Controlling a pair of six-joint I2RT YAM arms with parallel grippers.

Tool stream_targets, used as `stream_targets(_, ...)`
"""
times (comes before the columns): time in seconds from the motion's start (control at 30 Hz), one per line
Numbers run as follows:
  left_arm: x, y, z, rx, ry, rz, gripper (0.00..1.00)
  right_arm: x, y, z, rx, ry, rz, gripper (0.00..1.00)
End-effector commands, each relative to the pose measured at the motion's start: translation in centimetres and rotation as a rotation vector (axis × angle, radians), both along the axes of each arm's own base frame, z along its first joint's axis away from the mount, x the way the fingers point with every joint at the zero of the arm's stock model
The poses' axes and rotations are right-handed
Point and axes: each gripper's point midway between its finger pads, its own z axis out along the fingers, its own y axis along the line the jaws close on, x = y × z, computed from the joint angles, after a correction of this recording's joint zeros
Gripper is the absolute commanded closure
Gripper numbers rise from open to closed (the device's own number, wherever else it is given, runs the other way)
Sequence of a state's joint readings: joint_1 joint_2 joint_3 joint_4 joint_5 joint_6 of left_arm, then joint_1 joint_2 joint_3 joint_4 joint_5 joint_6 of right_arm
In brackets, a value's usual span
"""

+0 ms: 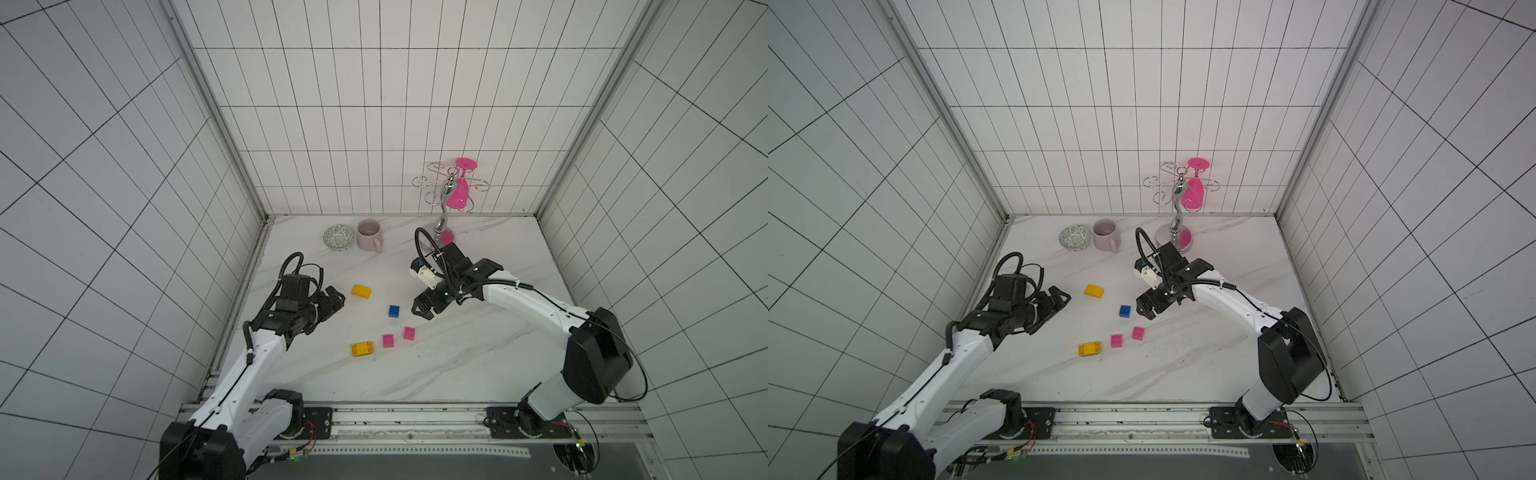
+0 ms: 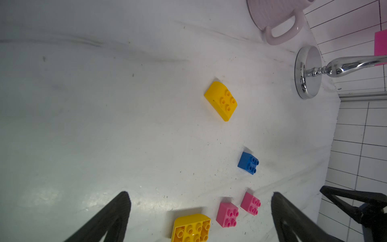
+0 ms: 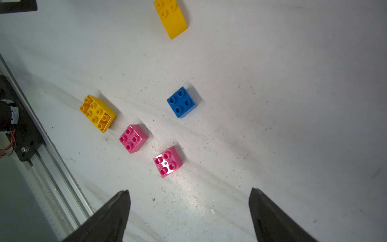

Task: Assemble the letter s with lego
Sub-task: Adjust the lego brick at the center of the board.

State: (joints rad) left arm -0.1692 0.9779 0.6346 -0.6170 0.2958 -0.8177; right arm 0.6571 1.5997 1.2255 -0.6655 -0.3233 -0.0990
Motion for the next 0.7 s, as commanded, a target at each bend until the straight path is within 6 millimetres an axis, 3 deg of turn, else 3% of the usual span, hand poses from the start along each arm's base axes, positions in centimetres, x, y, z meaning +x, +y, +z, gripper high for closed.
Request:
stream_targets(0.0,-3.2,-2.6,-1.9,-0.161,0.141,0.039,0.02,-0.3,0.3,-0.7,-0.048,0.034,0.013,0.12)
stream_targets(0.17,-4.7,-4.9,-3.7,-0.209,0.173,0.033,0.02,0.2,0.6,-0.5,-0.019,0.021,-0.033,0.11)
stream_targets(0.33,-5.5,-7.1,-4.7,-0.216,0.212,-0.007,0.02,0.6,-0.6,-1.4,-0.05,0.028,-0.075,0.11)
stream_targets(0.67,-3.6,-9.6,-6.1,-0.191,0.23,-0.068,0.02,0.3,-2.4,-1.8,-0.044,0.046,-0.141,0.11)
